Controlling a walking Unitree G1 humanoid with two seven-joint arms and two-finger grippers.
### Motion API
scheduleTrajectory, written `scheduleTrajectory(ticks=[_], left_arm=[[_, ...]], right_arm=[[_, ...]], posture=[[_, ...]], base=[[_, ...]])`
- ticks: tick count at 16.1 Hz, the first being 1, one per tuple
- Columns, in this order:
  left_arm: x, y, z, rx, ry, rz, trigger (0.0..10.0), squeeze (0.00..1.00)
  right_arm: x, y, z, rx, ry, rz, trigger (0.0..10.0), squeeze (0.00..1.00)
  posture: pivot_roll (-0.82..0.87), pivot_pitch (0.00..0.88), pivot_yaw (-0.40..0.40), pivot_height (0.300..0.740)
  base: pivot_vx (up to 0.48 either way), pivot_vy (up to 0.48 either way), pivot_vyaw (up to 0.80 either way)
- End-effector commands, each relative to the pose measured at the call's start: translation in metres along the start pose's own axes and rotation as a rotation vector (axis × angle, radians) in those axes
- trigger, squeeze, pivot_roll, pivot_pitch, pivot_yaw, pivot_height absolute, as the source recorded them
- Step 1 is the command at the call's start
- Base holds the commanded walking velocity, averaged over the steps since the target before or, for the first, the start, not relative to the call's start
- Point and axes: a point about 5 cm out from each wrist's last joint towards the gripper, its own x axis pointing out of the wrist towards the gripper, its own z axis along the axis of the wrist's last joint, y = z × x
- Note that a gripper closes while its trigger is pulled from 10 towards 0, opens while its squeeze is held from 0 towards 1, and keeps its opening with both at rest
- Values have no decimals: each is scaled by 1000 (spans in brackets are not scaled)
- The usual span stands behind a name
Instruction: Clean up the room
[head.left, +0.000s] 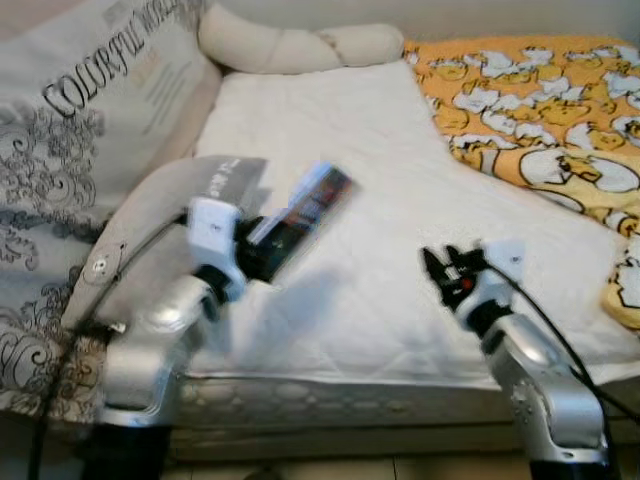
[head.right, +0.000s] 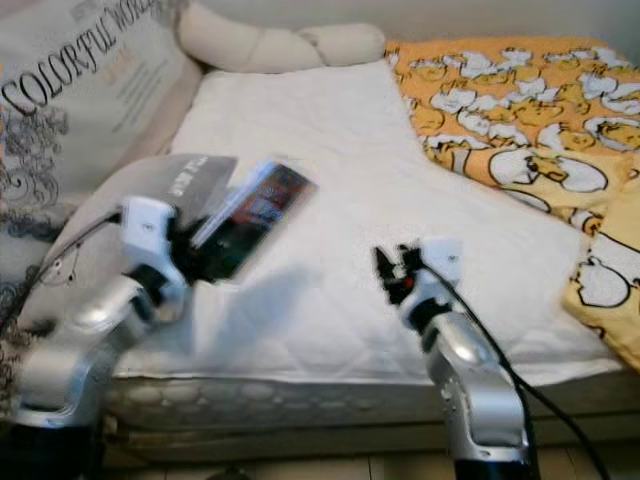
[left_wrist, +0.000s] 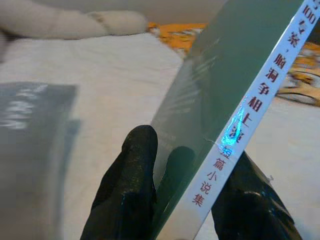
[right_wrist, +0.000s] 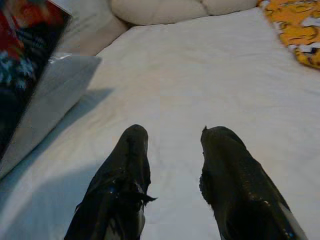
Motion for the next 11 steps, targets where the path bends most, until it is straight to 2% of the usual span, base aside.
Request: scheduleTrajectory(ticks=[1, 3, 6, 7, 8, 9, 11], left_arm=[[5, 0, 16, -11, -51, -15, 10000, 0], [16, 6, 26, -31, -57, -39, 10000, 0], [48, -1, 35, -16, -20, -131, 10000, 0], [62, -6, 33, -80, 0, -152, 10000, 0], [70, -9, 30, -131, 16, -160, 10000, 0], [86, -14, 22, -242, 45, -158, 10000, 0], [98, -20, 12, -351, 71, -166, 10000, 0]], right_arm=[[-2, -7, 5, -14, -1, -7, 10000, 0], [-4, -13, 8, -28, 5, 0, 10000, 0], [-7, -24, 9, -61, 40, 28, 10000, 0], [-11, -28, 13, -61, 38, 46, 10000, 0], [-13, -30, 16, -60, 34, 58, 10000, 0], [-19, -32, 22, -57, 24, 88, 10000, 0], [-25, -33, 28, -60, 25, 114, 10000, 0]], posture=[[-14, 0, 69, 740], [-16, 0, 67, 740], [-33, 0, 68, 740], [-50, 0, 75, 740], [-61, 0, 79, 740], [-87, 0, 84, 740], [-118, 0, 86, 740]], base=[[0, 0, 0], [0, 0, 0], [0, 0, 0], [0, 0, 0], [0, 0, 0], [0, 0, 0], [0, 0, 0]])
